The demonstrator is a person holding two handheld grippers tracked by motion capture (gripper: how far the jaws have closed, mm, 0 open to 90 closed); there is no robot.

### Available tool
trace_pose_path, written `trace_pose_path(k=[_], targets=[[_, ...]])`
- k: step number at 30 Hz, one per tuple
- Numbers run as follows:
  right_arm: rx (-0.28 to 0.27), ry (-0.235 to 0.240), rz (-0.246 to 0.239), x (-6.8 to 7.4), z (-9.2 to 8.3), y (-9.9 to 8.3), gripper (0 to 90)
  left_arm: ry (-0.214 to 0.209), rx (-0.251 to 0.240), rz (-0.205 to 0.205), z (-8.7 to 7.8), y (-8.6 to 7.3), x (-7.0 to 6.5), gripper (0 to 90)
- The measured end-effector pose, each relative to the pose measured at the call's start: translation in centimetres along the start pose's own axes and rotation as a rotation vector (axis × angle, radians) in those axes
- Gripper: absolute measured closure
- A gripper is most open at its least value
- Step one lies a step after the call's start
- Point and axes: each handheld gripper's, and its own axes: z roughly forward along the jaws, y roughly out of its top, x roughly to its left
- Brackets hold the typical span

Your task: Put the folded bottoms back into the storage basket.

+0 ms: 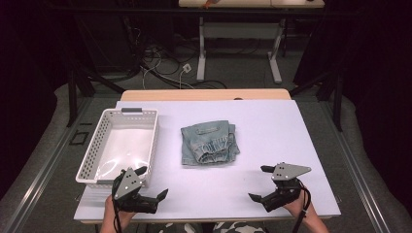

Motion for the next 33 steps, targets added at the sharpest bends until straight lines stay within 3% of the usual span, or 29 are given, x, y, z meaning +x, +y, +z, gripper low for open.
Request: trace_pose_path(k=[18,33], targets=[[0.013,0.003,-0.008,0.2,0.4,0.1,0.0,-0.008,0.026,0.018,0.4,0.9,-1.0,0.0],[0.02,0.006,-0.011,0.3,0.6,0.1,0.0,-0.006,0.061,-0.015,2.0,2.5,-2.2,0.0]])
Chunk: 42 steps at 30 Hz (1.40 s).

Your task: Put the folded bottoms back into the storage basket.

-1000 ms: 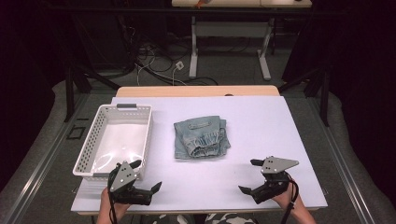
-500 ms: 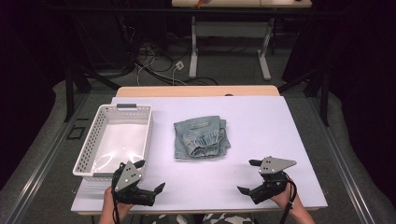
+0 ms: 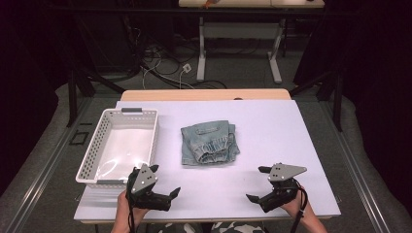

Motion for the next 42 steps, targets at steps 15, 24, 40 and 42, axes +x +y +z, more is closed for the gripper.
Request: trace_pose_path(k=[15,24,40,42], targets=[[0.012,0.003,-0.001,0.1,0.1,0.0,0.0,-0.023,0.033,0.007,2.0,1.8,-1.1,0.0],[0.016,0.008,-0.002,0.2,0.2,0.0,0.0,-0.035,0.05,0.002,3.1,2.6,-0.9,0.0],[0.02,0.012,-0.002,0.2,0.2,0.0,0.0,-0.036,0.086,0.001,5.6,3.8,-0.5,0.0],[0.023,0.012,-0.003,0.2,0.3,0.0,0.0,-0.034,0.09,0.002,5.9,4.1,-0.5,0.0]])
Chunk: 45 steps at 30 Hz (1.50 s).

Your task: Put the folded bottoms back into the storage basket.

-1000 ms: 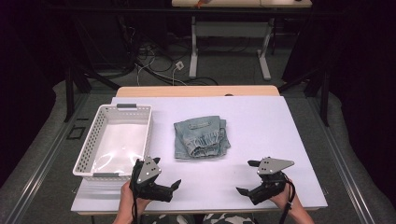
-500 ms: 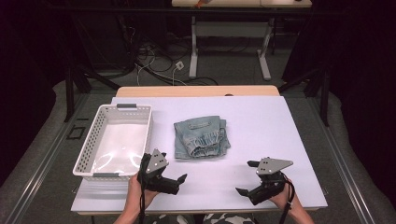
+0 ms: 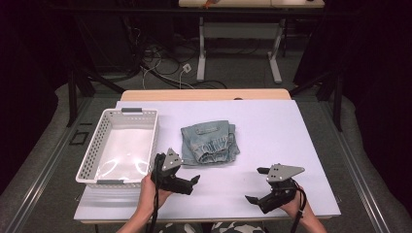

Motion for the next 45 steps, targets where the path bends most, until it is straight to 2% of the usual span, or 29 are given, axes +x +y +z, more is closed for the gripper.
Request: trace_pose_path(k=[7,21,34,45], targets=[[0.003,-0.001,-0.002,0.0,0.0,0.0,0.0,0.011,0.006,0.011,0.7,0.8,0.2,0.0],[0.0,-0.002,-0.006,0.0,0.0,0.0,0.0,0.019,0.028,0.001,2.1,1.6,1.1,0.0],[0.006,-0.003,-0.008,0.0,0.1,0.0,0.0,0.011,0.038,-0.037,3.4,2.3,2.5,0.0],[0.012,0.0,-0.008,0.0,0.1,0.0,0.0,0.02,0.037,-0.092,4.2,2.9,4.0,0.0]])
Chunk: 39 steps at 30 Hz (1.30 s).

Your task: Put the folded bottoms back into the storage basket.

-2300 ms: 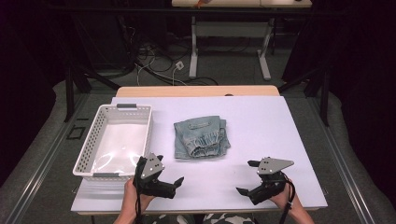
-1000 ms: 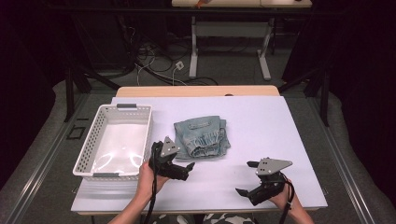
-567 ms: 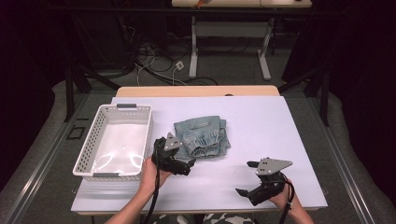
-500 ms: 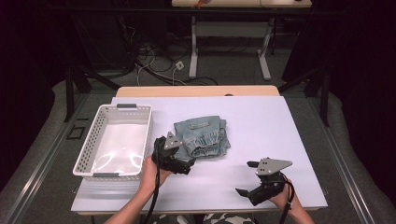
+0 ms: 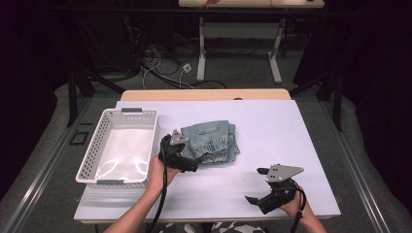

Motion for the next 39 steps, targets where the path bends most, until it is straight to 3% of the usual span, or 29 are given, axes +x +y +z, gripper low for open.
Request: trace_pose_path(k=[6,19,27,39], targets=[[0.004,-0.001,0.001,0.0,0.1,0.0,0.0,0.026,0.01,-0.002,0.6,0.4,0.6,0.0],[0.005,-0.001,0.002,0.0,0.1,0.0,0.0,0.043,0.071,-0.054,2.1,1.2,2.0,0.0],[0.013,-0.006,0.002,-0.1,0.1,0.0,0.0,0.073,0.091,-0.056,3.0,1.8,2.6,0.0],[0.013,-0.007,0.001,0.0,0.1,0.0,0.0,0.091,0.111,-0.13,4.7,2.1,3.8,4.2]])
